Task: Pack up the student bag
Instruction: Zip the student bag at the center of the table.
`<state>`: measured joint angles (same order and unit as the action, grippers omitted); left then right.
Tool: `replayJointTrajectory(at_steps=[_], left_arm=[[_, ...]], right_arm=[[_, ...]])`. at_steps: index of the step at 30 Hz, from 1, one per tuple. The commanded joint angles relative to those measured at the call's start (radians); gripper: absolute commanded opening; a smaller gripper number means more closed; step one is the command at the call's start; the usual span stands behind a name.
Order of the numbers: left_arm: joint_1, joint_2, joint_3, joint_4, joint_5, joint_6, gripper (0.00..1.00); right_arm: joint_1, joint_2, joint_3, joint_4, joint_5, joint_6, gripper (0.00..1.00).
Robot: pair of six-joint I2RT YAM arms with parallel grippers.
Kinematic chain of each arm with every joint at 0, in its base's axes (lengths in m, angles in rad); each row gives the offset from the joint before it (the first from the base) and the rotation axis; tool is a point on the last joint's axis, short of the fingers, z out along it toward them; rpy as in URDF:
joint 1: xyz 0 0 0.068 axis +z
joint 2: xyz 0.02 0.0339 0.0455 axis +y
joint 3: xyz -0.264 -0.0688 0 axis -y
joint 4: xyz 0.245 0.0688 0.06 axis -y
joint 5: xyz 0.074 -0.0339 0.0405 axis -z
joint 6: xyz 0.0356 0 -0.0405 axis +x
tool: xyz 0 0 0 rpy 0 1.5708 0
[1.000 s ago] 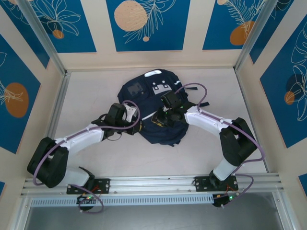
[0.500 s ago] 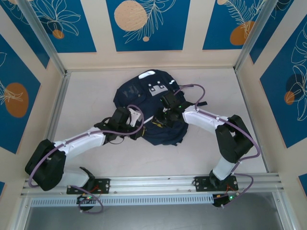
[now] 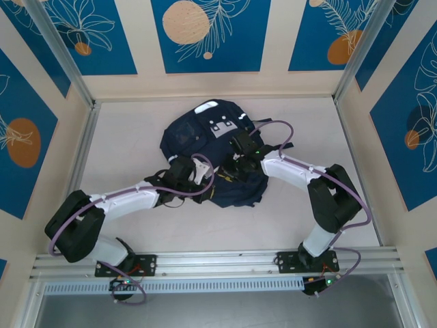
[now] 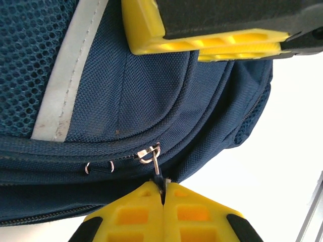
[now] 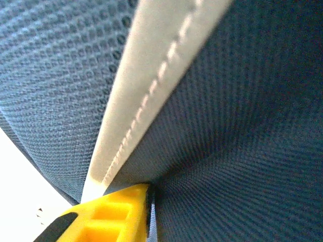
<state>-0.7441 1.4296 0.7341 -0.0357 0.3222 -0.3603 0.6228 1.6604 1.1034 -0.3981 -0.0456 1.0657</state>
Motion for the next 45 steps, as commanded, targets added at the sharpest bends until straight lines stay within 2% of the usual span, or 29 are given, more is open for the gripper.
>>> replayJointTrajectory(at_steps=[1, 6, 11, 15, 19, 24, 27, 40, 45], left_arm=[[-0.043, 0.005, 0.053, 0.064, 0.154, -0.032, 0.12], [0.011, -0.015, 0.068, -0.004, 0.155, -0.035, 0.37], [0.086, -0.092, 0.062, -0.080, 0.149, -0.044, 0.53], [0.145, -0.147, 0.065, -0.166, 0.065, -0.059, 0.65], [0.216, -0.168, 0.062, -0.221, -0.030, -0.138, 0.72], [0.273, -0.172, 0.046, -0.220, -0.063, -0.245, 0.75], [0.284, -0.170, 0.045, -0.214, -0.065, -0.294, 0.76], [0.285, -0.120, 0.061, -0.174, 0.005, -0.365, 0.75], [0.285, -0.109, 0.032, -0.083, 0.069, -0.442, 0.74]], right_arm=[[-0.015, -0.069, -0.035, 0.050, 0.025, 0.004, 0.28], [-0.023, -0.197, -0.089, -0.041, 0.101, -0.039, 0.38], [-0.012, -0.277, -0.105, -0.141, 0.174, -0.116, 0.45], [0.059, -0.281, -0.086, -0.183, 0.277, -0.208, 0.46], [0.153, -0.246, -0.057, -0.179, 0.343, -0.313, 0.47], [0.275, -0.190, -0.031, -0.143, 0.410, -0.474, 0.47], [0.310, -0.145, -0.017, -0.135, 0.436, -0.541, 0.46], [0.314, -0.007, 0.044, -0.121, 0.483, -0.628, 0.38], [0.312, 0.018, 0.055, -0.133, 0.484, -0.632, 0.28]])
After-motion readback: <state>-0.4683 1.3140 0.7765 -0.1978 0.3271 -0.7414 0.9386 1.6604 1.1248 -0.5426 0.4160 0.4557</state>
